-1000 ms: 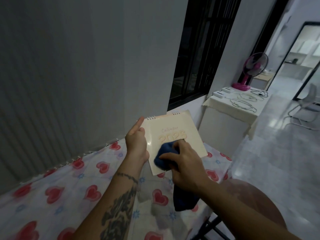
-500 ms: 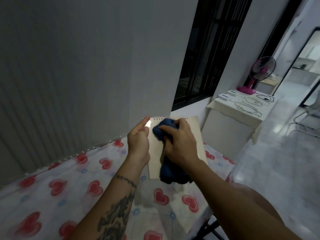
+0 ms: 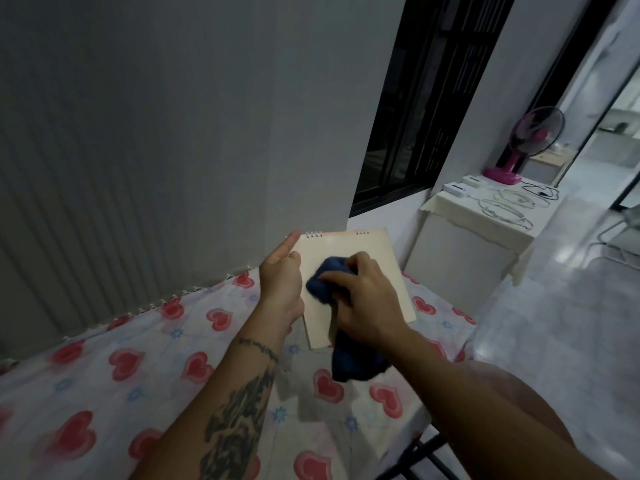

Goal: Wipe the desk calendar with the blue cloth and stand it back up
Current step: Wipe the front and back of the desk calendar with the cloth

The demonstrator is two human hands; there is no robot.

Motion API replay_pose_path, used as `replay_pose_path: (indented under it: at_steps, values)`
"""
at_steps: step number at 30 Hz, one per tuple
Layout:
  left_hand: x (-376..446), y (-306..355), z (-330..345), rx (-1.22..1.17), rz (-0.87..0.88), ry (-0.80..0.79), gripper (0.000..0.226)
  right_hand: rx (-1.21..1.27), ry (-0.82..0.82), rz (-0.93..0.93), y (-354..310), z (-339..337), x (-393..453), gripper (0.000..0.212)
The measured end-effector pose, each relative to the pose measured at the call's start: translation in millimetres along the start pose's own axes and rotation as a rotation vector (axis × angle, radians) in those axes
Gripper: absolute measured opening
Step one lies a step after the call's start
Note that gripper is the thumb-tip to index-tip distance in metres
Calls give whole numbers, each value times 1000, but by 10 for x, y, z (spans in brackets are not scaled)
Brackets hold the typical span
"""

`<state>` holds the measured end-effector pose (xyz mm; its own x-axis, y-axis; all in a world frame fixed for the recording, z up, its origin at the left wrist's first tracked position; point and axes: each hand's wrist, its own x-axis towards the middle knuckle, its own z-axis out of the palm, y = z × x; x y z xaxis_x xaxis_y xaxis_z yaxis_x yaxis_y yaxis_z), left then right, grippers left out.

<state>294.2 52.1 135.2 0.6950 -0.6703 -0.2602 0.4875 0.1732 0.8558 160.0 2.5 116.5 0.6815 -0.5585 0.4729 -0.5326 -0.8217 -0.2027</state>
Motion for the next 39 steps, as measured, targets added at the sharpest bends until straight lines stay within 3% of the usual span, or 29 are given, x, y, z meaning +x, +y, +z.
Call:
replay_pose_path:
  at_steps: [4, 9, 13, 22, 25, 28, 30, 39]
  values:
    - [-49, -78, 17, -17, -51, -20, 38, -2, 65, 84, -25, 34, 35, 27]
    - [44, 11, -62, -37, -59, 52, 37, 8, -5, -74, -119, 159, -384, 28]
    - [88, 17, -127, -9, -46, 66, 37, 32, -49, -76, 40, 166, -608, 27]
    - [12, -123, -115, 46, -49, 89, 43, -100, 111, 370, 499, 44, -442, 27]
    - [-16, -179, -59, 51, -42, 98, 35, -77, 130, 274, 293, 96, -466, 26]
    - [2, -154, -47, 13, -40, 124, 35, -54, 34, 69, 77, 224, -628, 29]
    - [26, -134, -76, -4, -36, 136, 38, -19, -11, 36, 86, 271, -735, 29]
    - [125, -64, -154, -42, -6, 145, 43, -107, 119, 380, 500, 98, -650, 34]
